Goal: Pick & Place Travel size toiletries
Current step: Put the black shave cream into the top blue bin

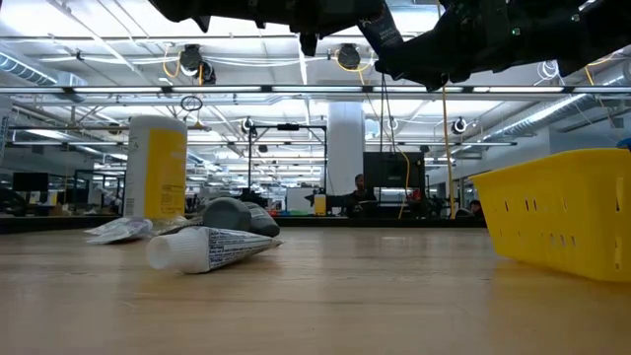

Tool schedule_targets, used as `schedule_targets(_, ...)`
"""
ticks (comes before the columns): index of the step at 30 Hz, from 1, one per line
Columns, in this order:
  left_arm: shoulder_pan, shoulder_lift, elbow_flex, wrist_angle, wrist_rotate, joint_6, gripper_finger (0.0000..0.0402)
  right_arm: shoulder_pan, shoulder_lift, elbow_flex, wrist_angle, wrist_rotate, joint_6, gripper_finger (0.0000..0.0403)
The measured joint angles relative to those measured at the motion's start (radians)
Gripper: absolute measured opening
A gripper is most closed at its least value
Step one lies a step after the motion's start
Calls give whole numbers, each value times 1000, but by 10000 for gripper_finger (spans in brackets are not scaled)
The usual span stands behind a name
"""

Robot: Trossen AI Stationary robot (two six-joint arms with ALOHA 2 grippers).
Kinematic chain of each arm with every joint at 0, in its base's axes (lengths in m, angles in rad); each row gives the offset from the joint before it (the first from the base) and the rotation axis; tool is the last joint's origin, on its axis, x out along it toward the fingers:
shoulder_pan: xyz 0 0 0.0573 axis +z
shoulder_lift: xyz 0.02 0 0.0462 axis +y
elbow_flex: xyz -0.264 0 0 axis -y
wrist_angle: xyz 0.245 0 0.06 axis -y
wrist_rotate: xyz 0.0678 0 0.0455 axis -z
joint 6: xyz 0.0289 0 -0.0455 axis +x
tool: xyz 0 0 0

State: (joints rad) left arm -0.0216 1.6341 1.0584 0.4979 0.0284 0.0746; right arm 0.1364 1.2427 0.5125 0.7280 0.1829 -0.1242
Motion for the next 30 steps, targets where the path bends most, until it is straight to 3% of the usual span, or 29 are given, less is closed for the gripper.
schedule_targets(9, -2, 0, 0, 0, -4, 0, 13, 0, -1, 0, -2, 0, 1, 118)
schedule_targets(22, -7, -47, 0, -33, -38, 2, 190, 2, -95, 0, -118, 24, 1, 118)
schedule_targets(30, -5, -123, 0, -156, -43, -9, 233, 6, -201, 1, -284, 27, 41, 118)
